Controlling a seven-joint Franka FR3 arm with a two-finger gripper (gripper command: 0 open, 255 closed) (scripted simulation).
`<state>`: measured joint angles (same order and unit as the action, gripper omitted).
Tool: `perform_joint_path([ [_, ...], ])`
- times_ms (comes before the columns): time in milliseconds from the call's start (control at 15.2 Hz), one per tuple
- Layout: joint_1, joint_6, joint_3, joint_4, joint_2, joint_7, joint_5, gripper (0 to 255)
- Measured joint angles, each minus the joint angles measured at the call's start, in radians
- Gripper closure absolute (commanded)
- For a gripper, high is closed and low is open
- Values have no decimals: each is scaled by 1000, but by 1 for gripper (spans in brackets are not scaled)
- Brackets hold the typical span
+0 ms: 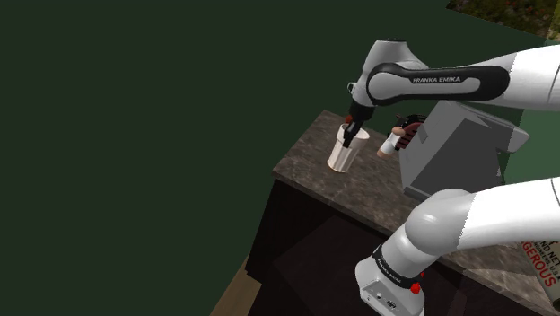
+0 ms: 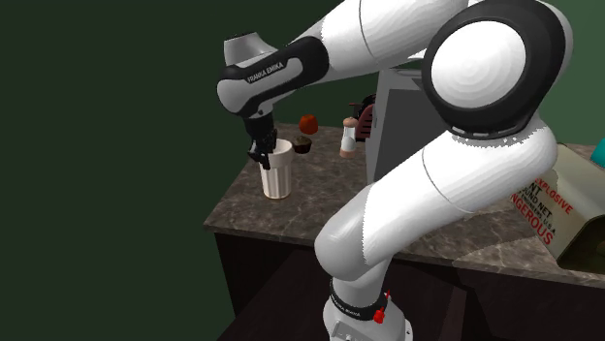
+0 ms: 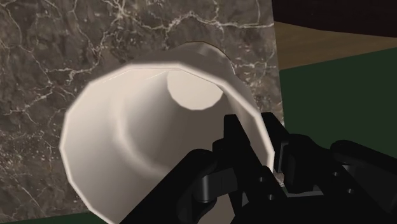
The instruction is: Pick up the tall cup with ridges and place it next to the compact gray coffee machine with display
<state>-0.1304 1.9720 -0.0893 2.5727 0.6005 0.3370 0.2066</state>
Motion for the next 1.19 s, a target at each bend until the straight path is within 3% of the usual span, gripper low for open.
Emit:
perform_joint_path([
  [1188, 7, -247, 17, -234, 14, 31, -23, 255],
])
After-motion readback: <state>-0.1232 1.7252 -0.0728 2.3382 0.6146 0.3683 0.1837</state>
